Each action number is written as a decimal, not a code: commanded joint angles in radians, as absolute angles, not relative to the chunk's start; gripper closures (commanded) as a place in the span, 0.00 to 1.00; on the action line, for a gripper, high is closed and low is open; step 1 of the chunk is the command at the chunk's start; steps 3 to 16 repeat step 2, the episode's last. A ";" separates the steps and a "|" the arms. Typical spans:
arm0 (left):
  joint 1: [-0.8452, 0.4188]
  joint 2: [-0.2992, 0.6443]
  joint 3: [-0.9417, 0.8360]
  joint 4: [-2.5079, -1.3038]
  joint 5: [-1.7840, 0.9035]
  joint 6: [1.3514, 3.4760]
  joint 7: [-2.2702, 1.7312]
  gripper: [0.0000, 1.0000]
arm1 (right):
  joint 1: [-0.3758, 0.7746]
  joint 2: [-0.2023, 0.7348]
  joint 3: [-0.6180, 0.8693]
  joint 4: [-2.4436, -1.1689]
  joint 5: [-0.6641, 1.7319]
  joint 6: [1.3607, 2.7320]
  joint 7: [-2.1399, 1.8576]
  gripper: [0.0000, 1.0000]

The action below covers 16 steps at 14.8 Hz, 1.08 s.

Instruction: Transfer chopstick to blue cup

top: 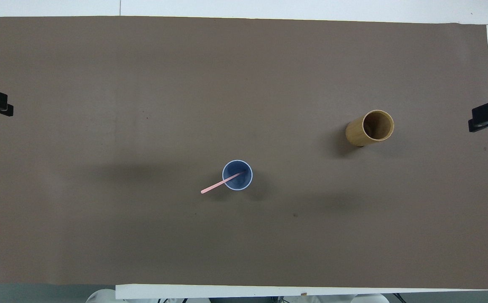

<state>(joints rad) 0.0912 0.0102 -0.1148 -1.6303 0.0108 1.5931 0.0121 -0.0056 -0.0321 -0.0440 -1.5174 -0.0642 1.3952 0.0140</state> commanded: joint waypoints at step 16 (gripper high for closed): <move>0.089 -0.002 -0.114 -1.634 0.026 1.577 0.008 0.00 | -0.008 -0.064 -0.061 -1.563 -0.044 1.422 -0.011 0.00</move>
